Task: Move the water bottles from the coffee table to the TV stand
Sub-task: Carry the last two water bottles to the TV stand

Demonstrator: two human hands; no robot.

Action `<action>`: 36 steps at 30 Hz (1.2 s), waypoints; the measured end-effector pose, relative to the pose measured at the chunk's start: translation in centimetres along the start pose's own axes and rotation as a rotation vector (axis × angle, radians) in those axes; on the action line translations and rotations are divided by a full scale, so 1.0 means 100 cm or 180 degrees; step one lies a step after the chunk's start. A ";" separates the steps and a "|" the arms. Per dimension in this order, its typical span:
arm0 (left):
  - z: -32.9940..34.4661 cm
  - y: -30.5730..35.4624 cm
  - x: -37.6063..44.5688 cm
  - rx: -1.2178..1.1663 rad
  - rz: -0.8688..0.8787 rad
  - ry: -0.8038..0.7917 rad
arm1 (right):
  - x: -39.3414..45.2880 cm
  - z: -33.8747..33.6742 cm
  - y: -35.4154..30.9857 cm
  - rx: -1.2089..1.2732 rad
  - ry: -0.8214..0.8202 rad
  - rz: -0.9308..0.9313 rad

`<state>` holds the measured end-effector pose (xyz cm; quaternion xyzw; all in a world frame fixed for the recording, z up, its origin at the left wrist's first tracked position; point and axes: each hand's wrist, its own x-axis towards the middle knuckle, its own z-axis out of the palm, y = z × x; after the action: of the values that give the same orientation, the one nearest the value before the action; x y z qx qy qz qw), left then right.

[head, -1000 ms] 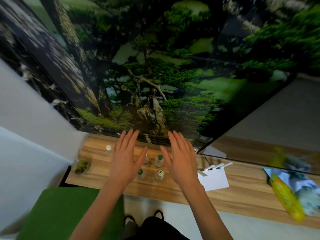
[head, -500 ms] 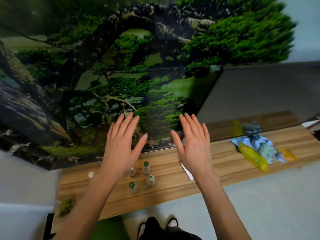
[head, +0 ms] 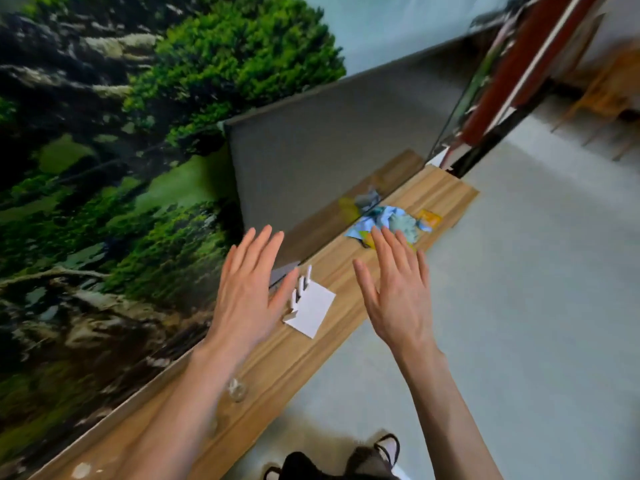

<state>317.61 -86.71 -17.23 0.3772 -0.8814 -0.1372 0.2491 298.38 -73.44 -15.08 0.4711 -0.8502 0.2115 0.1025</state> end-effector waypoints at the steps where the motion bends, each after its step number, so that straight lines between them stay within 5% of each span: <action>1: 0.008 0.013 0.009 -0.0042 0.0072 -0.0048 | 0.000 -0.005 0.015 -0.0047 0.0028 0.0113; 24: 0.236 0.440 0.120 -0.0914 0.1960 -0.0755 | -0.051 -0.163 0.427 -0.0603 0.0888 0.2041; 36: 0.347 0.648 0.121 -0.1203 0.2771 -0.1257 | -0.111 -0.248 0.581 -0.1044 0.1059 0.2936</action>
<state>252.95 -49.82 -14.43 -0.1094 -0.9468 -0.2463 0.1758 254.69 -26.61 -12.48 -0.0149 -0.9637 0.1707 0.2048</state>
